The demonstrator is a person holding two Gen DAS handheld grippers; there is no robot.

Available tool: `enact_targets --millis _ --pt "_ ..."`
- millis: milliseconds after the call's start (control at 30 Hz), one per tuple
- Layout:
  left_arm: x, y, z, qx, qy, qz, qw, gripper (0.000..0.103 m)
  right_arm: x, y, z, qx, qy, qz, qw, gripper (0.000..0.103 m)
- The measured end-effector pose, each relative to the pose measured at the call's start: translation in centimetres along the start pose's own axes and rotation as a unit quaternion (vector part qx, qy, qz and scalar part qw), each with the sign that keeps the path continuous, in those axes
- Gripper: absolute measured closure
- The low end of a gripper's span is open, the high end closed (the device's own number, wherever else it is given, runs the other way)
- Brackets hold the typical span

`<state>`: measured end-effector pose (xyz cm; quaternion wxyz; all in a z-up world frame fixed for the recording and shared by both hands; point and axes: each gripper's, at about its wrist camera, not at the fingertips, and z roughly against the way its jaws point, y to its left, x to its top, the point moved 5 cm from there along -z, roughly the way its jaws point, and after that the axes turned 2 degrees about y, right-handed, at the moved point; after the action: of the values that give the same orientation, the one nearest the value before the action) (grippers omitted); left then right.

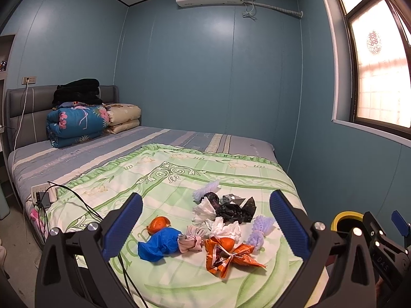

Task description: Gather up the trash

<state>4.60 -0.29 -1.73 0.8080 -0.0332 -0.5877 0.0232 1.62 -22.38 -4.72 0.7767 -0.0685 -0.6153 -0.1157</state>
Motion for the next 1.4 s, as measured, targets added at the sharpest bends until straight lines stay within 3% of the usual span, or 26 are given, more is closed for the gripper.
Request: enact_targets --millis 1100,1200,1267,1400 --pt "-0.3 -1.4 0.0 -0.017 0.007 -0.008 0.9998 0.007 0.3 -0.7 0.3 -0.006 0.001 -0.012 1.000 0.008" --pt "-0.3 -1.7 -0.4 -0.015 0.017 -0.015 0.9996 0.007 0.3 -0.8 0.2 -0.007 0.002 -0.012 1.000 0.008" --pt "-0.3 -0.9 -1.0 0.007 0.025 -0.011 0.9996 0.007 0.2 -0.7 0.0 -0.007 0.005 -0.010 1.000 0.008" --pt "-0.5 0.6 -2.5 0.001 0.047 -0.001 0.9989 0.007 0.0 -0.6 -0.9 0.002 0.020 -0.011 1.000 0.008"
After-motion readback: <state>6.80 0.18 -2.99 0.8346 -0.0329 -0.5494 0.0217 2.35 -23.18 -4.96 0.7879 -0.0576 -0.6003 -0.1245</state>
